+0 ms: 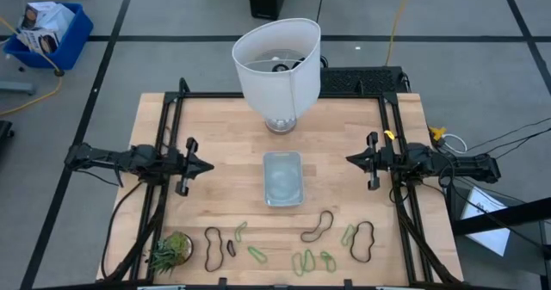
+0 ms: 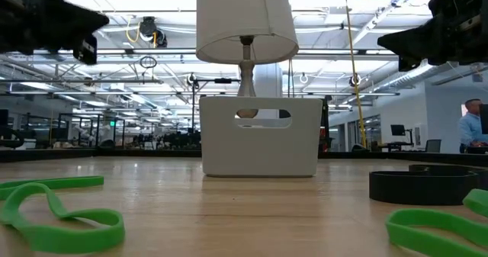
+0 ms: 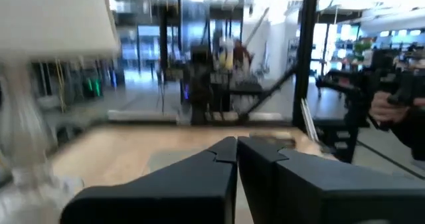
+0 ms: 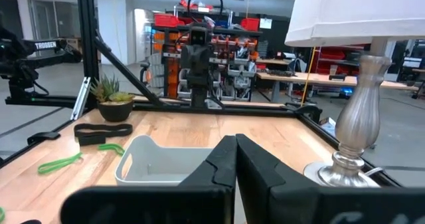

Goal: Pick and place rubber bands into bin
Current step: Put the black rubber band into the gray bin

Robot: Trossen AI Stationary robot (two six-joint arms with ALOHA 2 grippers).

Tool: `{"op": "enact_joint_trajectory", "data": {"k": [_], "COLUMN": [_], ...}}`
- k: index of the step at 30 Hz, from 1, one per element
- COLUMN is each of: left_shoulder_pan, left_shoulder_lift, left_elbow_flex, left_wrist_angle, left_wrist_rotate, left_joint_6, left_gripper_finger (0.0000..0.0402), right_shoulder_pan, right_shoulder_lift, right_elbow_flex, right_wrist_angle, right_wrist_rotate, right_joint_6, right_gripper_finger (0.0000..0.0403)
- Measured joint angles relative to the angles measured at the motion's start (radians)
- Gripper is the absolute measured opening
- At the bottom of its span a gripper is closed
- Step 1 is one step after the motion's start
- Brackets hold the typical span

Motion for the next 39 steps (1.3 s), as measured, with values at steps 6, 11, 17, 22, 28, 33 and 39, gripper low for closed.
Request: {"op": "enact_joint_trajectory", "data": {"k": [6, 11, 17, 22, 28, 33, 39], "left_shoulder_pan": [0.0, 0.0, 0.0, 0.0, 0.0, 0.0, 0.0], "left_shoulder_lift": [-0.001, 0.0, 0.0, 0.0, 0.004, 0.005, 0.005], "left_elbow_flex": [0.028, 0.031, 0.031, 0.031, 0.031, 0.03, 0.03], "left_wrist_angle": [0.121, 0.099, 0.063, 0.048, 0.007, 0.009, 0.01], "left_wrist_rotate": [-0.002, -0.002, -0.053, -0.061, -0.062, -0.058, -0.054], "left_joint_6": [-0.02, -0.016, 0.006, -0.032, -0.038, -0.039, -0.042], "left_gripper_finger": [0.0025, 0.0026, 0.0026, 0.0026, 0.0026, 0.0026, 0.0026], "right_shoulder_pan": [0.0, 0.011, 0.115, 0.274, 0.43, 0.516, 0.587], "right_shoulder_lift": [0.008, 0.067, 0.248, 0.505, 0.845, 1.057, 1.211], "right_elbow_flex": [0.0, 0.0, 0.034, 0.175, 0.398, 0.591, 0.791], "right_wrist_angle": [0.016, 0.222, 0.453, 0.449, 0.389, 0.181, -0.124], "right_wrist_rotate": [-0.001, -0.108, -0.131, 0.037, 0.294, 0.539, 0.65], "right_joint_6": [0.0, 0.007, 0.013, -0.071, -0.253, -0.344, -0.146], "right_gripper_finger": [0.0004, 0.001, 0.0059, 0.0114, 0.0169, 0.0197, 0.0233]}}
